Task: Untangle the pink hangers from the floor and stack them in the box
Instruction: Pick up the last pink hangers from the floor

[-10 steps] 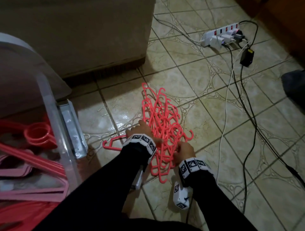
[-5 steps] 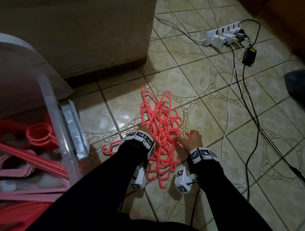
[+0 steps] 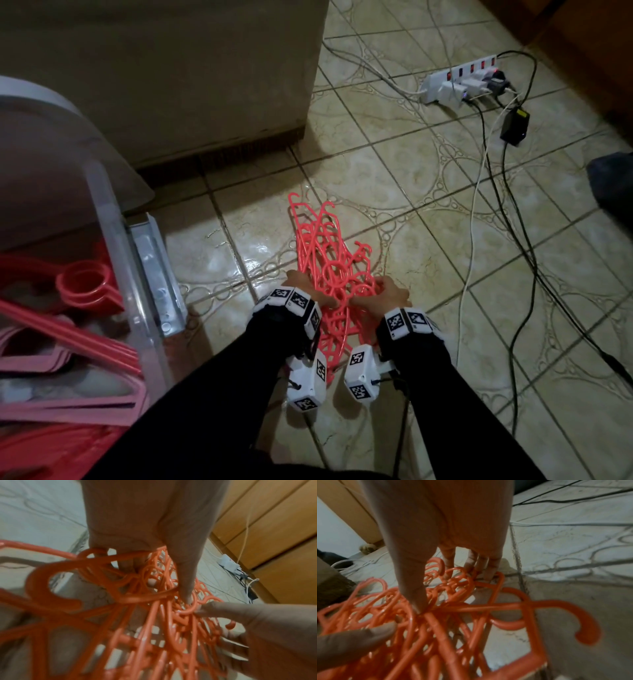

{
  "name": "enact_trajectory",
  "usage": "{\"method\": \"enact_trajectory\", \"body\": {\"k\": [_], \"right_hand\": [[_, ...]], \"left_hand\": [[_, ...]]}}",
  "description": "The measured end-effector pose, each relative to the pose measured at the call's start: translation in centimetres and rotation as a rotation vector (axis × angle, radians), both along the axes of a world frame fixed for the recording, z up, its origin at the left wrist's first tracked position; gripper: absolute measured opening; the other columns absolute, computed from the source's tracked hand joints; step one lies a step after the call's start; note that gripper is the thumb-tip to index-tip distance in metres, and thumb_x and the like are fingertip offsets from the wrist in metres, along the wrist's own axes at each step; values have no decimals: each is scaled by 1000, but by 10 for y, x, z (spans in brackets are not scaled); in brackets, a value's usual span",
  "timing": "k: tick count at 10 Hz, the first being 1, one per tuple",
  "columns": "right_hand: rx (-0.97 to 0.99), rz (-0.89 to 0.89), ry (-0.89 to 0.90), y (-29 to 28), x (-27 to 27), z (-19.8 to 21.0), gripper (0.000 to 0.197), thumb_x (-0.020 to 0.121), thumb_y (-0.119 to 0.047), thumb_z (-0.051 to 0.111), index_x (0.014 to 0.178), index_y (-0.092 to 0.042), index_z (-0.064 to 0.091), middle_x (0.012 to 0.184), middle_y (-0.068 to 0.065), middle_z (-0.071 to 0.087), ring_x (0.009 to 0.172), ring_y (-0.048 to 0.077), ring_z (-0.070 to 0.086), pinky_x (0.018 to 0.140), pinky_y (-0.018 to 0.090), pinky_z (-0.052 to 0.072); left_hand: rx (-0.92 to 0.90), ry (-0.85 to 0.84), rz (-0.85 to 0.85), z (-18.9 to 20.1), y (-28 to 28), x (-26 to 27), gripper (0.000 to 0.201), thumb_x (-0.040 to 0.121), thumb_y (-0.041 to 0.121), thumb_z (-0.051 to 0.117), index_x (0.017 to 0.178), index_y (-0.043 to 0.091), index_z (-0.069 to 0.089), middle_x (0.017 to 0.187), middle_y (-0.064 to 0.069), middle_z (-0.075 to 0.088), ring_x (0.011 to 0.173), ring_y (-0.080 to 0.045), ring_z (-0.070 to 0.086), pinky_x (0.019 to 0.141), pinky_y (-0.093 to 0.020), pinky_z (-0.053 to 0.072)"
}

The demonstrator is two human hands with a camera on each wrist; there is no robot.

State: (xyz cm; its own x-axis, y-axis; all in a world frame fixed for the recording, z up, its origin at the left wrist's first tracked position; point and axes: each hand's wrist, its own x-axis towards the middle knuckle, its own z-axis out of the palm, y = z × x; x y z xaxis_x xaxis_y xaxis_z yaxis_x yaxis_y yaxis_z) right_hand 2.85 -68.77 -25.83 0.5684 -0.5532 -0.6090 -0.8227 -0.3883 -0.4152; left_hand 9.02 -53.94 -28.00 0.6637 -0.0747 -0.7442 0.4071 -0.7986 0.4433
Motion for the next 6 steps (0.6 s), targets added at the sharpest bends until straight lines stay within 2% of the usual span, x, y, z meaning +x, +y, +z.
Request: {"method": "enact_trajectory", "body": {"k": [1, 2, 3, 4, 5, 6], "right_hand": [[3, -49, -57, 2, 1, 0, 68, 59, -30, 87, 116, -23, 50, 115, 6, 34, 98, 25, 50, 74, 28, 47], [2, -125, -106, -1, 1, 0, 78, 56, -21, 90, 122, -18, 47, 123, 8, 32, 106, 30, 52, 94, 37, 48], [-45, -65, -55, 1, 0, -3, 89, 61, -24, 86, 134, -18, 37, 135, 14, 37, 123, 33, 40, 102, 41, 37], [-41, -51, -46, 1, 2, -3, 88, 63, -25, 85, 135, -19, 35, 134, 14, 41, 124, 33, 39, 101, 40, 36], [114, -104, -60, -3, 5, 0, 84, 65, -15, 83, 133, -17, 34, 128, 14, 51, 111, 32, 54, 92, 43, 49], [291, -224, -153, -8, 3, 3, 82, 68, 0, 78, 134, -15, 32, 118, 15, 58, 92, 28, 63, 63, 35, 54]], "left_hand": [[-21, -4, 12, 8, 3, 0, 81, 64, 36, 86, 126, 1, 46, 120, -16, 58, 109, -30, 59, 88, -35, 47], [-101, -23, -7, 14, 3, 5, 51, 70, 28, 84, 105, 1, 58, 110, -15, 67, 92, -24, 65, 78, -28, 51], [-141, 17, -9, 18, 3, 5, 51, 69, 23, 84, 107, -2, 61, 103, -16, 69, 91, -27, 68, 83, -36, 55], [-159, 29, 17, 21, 4, 4, 53, 68, 24, 84, 108, -3, 62, 101, -15, 69, 90, -27, 68, 77, -34, 57], [-203, 60, 67, 17, 4, 2, 54, 66, 21, 86, 108, -3, 61, 93, -12, 69, 76, -22, 68, 53, -23, 51], [-203, 32, 104, 18, 1, 3, 73, 62, 25, 88, 119, -1, 50, 104, -12, 65, 91, -27, 66, 75, -35, 56]]}}
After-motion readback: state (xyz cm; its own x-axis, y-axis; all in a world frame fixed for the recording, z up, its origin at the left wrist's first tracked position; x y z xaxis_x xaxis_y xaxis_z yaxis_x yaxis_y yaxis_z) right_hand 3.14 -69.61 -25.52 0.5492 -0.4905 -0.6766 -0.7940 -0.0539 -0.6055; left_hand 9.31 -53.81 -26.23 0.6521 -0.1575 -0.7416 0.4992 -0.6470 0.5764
